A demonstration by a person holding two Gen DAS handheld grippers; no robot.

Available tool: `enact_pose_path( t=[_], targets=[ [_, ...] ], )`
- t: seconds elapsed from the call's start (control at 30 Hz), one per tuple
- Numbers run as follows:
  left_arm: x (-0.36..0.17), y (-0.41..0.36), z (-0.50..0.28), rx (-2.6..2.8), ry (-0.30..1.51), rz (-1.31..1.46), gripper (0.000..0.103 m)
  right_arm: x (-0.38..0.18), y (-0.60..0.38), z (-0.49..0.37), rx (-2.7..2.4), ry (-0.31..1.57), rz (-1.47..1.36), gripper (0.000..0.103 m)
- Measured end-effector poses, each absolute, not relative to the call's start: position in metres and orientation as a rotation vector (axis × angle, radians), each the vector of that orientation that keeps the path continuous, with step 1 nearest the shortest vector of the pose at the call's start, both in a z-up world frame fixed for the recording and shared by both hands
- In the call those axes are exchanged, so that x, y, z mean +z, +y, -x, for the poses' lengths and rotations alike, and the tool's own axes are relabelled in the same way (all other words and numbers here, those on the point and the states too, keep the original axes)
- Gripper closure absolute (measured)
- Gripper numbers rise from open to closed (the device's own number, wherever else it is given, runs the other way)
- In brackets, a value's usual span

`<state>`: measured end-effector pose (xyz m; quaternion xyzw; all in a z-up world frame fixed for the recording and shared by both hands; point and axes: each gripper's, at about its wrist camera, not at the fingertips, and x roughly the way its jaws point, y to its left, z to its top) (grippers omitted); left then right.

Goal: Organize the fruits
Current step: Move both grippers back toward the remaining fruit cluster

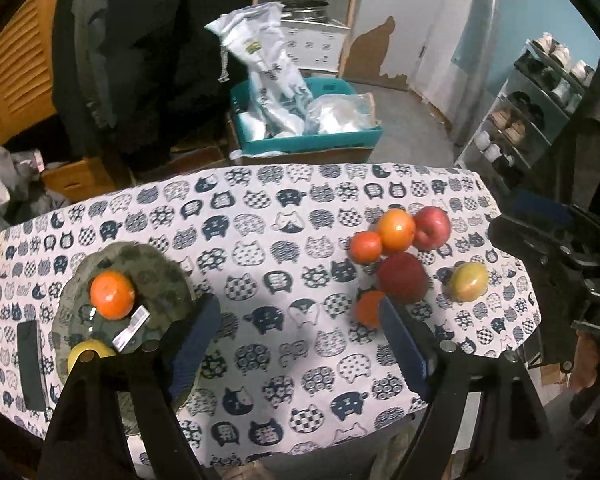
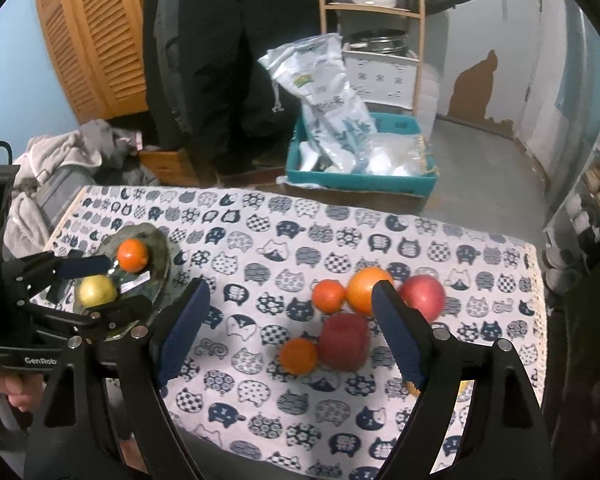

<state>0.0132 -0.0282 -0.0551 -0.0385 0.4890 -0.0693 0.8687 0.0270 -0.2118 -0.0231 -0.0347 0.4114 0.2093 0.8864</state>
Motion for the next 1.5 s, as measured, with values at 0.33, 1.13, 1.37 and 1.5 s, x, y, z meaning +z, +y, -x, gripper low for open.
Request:
enact_pose_path(
  t=[0.33,1.13,1.37,1.5],
  targets=[
    [-0.042,-0.064,-0.016,-0.181,0.989,0.022,0.018,-0.020,-0.248,-0.023,0.394,0.843,0.048,0.017],
    [-0.078,-0.125,-0.048,-0.222,1.055,-0.017,0.016,-0.108,-0.339,-0.059,0.158,1.051,-0.014,0.016],
    [-0.104,-0.143,-0.057,-0.224,1.098,-0.053,0.016,-0.151,-0.355,-0.065,0.129,1.148,-0.052,0.016],
    [-0.118,-0.151,-0.062,-0.228,1.119,-0.078,0.016,-0.171,-0.361,-0.068,0.114,1.191,-0.064,0.016]
  ],
)
